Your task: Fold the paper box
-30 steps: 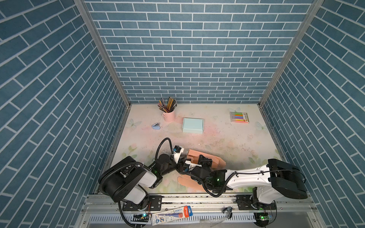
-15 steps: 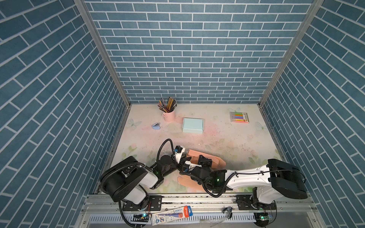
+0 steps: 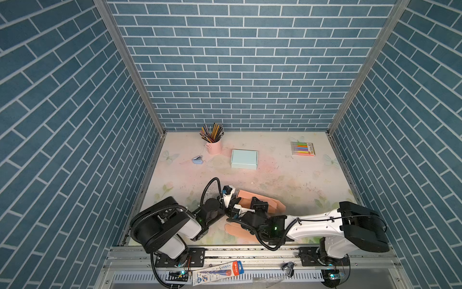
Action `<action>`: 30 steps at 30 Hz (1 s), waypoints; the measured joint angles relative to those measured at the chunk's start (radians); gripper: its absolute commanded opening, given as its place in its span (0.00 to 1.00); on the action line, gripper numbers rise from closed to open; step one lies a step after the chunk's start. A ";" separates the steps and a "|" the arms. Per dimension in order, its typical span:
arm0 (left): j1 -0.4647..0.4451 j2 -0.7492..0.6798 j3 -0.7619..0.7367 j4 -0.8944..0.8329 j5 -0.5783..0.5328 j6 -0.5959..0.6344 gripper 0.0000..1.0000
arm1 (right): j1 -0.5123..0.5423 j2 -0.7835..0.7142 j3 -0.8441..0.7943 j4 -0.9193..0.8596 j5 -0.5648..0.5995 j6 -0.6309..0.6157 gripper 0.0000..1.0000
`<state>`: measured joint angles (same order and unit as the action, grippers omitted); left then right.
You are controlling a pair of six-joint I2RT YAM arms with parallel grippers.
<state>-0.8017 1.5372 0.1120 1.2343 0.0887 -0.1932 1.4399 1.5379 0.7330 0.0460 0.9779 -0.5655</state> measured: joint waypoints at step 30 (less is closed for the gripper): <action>-0.053 -0.040 0.013 -0.061 -0.109 0.074 0.09 | -0.101 -0.488 0.018 -0.111 -0.454 0.522 0.57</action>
<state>-0.8547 1.4971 0.1246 1.1736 -0.0204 -0.1188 1.3388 1.0504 0.7506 -0.0650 0.5243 -0.0433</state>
